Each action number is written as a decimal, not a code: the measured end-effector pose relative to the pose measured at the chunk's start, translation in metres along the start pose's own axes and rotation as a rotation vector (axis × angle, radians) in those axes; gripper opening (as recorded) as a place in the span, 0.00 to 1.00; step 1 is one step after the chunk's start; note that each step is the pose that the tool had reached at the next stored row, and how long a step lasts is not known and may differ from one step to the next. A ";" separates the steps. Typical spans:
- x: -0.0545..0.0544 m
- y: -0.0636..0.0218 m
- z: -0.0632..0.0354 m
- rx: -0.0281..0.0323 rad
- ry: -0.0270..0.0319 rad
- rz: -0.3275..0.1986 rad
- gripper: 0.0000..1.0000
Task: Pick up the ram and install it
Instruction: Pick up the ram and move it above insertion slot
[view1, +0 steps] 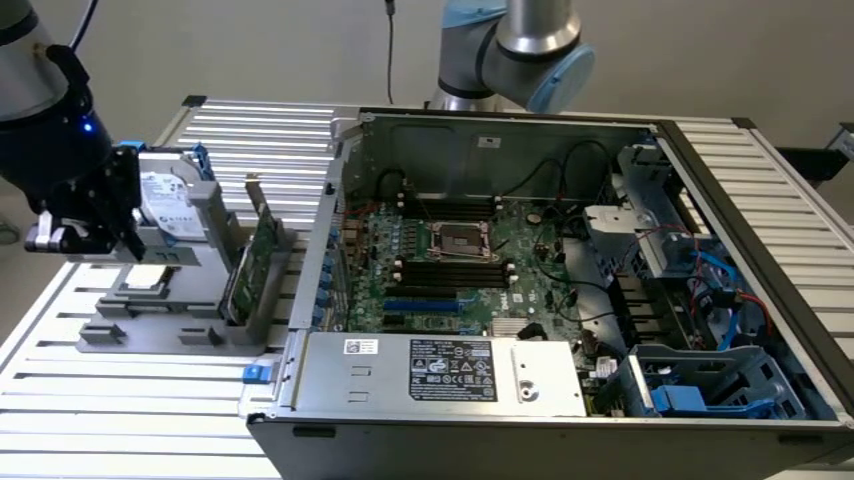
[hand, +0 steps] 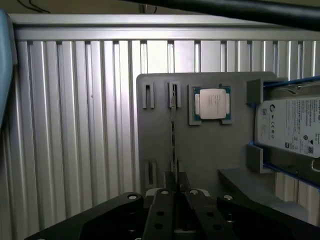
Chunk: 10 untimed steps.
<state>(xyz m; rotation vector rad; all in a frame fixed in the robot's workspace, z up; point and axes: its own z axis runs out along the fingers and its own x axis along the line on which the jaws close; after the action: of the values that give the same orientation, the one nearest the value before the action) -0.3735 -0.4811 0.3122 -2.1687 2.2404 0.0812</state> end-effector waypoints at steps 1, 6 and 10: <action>-0.001 -0.0028 -0.0033 -0.0001 0.0000 0.000 0.14; -0.005 -0.0172 -0.0195 0.0000 0.0000 0.000 0.14; -0.009 -0.0287 -0.0327 -0.0001 0.0000 0.000 0.14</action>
<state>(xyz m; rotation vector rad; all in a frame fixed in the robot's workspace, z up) -0.3439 -0.4747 0.3446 -2.1687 2.2404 0.0813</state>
